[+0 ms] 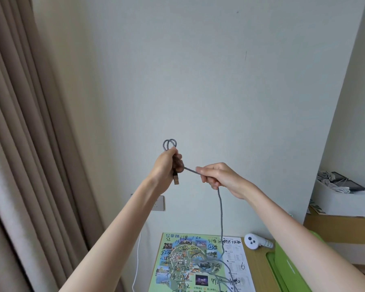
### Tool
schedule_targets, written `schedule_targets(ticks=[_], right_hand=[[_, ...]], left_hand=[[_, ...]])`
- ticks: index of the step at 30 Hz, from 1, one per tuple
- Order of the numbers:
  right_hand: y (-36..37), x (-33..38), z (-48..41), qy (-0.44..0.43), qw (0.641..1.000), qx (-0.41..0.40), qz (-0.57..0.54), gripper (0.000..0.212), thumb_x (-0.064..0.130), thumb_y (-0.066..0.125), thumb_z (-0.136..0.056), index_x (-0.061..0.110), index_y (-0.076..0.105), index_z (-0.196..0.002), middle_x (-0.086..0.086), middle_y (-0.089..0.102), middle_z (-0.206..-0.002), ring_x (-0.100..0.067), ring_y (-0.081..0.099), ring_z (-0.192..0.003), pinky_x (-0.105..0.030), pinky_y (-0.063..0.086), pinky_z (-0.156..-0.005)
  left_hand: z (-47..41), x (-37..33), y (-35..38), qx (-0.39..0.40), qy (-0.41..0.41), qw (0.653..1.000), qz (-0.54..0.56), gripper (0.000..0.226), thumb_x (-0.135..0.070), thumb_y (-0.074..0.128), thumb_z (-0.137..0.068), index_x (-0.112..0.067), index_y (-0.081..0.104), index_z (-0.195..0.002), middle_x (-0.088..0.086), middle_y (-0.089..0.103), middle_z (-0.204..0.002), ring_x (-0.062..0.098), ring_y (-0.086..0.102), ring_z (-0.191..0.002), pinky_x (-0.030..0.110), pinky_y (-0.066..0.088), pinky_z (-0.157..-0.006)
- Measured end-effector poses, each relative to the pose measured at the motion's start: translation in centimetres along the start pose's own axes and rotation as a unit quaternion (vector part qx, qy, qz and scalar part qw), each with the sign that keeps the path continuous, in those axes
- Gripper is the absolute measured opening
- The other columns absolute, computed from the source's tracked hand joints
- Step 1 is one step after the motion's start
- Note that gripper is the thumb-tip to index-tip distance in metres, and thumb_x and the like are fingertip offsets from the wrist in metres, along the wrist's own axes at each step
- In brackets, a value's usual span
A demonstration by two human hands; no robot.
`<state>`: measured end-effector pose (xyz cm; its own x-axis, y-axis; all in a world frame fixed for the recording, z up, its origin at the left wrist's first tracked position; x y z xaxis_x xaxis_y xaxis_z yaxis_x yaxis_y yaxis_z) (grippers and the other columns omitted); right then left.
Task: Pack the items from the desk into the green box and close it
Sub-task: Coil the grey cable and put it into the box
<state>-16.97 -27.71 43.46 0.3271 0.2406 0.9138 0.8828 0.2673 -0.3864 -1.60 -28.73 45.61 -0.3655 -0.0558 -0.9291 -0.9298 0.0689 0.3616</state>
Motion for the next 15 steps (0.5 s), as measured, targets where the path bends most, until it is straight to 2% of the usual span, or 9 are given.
schedule_targets(ticks=[2,5,7,10,13,15], right_hand=[[-0.3,-0.3,0.1,0.005,1.0,-0.006,0.008,0.042,0.049,0.069,-0.082,0.017,0.055,-0.059,0.0,0.031,-0.054,-0.014,0.027,-0.05,-0.024,0.029,-0.054],[-1.6,-0.6,0.3,0.004,0.999,-0.041,-0.009,0.039,0.043,0.073,-0.081,0.018,0.052,-0.059,-0.011,0.031,-0.07,-0.015,0.023,-0.054,-0.027,0.025,-0.055],[-2.4,-0.4,0.4,-0.001,0.998,-0.053,-0.028,0.032,0.036,0.072,-0.083,0.015,0.056,-0.065,-0.007,0.028,-0.065,-0.015,0.023,-0.053,-0.026,0.025,-0.056],[-2.8,0.7,0.1,-0.03,0.997,-0.052,-0.049,0.02,0.025,0.066,-0.088,0.011,0.064,-0.074,0.006,0.029,-0.055,-0.012,0.024,-0.05,-0.027,0.025,-0.055],[-2.3,2.5,-0.1,-0.064,0.995,-0.05,-0.055,0.017,0.019,0.061,-0.092,0.009,0.066,-0.079,0.006,0.033,-0.056,-0.011,0.027,-0.049,-0.027,0.025,-0.054],[-1.7,3.6,-0.2,-0.084,0.994,-0.049,-0.051,0.018,0.02,0.06,-0.093,0.009,0.065,-0.08,0.005,0.035,-0.057,-0.009,0.029,-0.047,-0.023,0.024,-0.049]], left_hand=[[0.0,-0.8,-1.1,-0.027,0.008,1.0,0.011,0.029,-0.009,0.032,-0.098,-0.017,0.036,-0.07,-0.002,0.033,-0.064,0.01,0.027,-0.05,0.021,0.025,-0.05],[0.1,-2.0,-2.7,-0.042,0.012,0.997,0.068,0.031,-0.011,0.033,-0.1,-0.017,0.036,-0.07,-0.002,0.03,-0.061,0.009,0.028,-0.043,0.018,0.029,-0.045],[0.2,-2.6,-3.4,-0.033,0.021,0.998,0.05,0.031,-0.013,0.033,-0.101,-0.017,0.035,-0.07,-0.003,0.03,-0.062,0.008,0.026,-0.041,0.019,0.026,-0.045],[0.2,-3.1,-3.9,-0.029,0.059,0.992,-0.11,0.027,-0.014,0.035,-0.099,-0.017,0.036,-0.073,-0.002,0.03,-0.066,0.008,0.025,-0.043,0.021,0.02,-0.047],[0.4,-2.2,-3.1,0.005,0.072,0.96,-0.27,0.024,-0.021,0.036,-0.101,-0.017,0.037,-0.078,-0.001,0.029,-0.067,0.012,0.025,-0.052,0.024,0.02,-0.05],[0.8,-1.0,-2.0,0.043,0.061,0.937,-0.341,0.028,-0.028,0.037,-0.103,-0.017,0.041,-0.077,-0.003,0.033,-0.064,0.009,0.027,-0.047,0.022,0.023,-0.047]])
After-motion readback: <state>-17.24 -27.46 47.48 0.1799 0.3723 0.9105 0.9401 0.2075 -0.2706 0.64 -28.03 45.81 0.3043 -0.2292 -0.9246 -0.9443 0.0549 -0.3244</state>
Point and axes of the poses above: each hand's wrist, its own z-axis away from the middle knuckle, its own y-axis out of the palm, x = y × z, the point moved 8 cm from there along -z, towards the middle knuckle
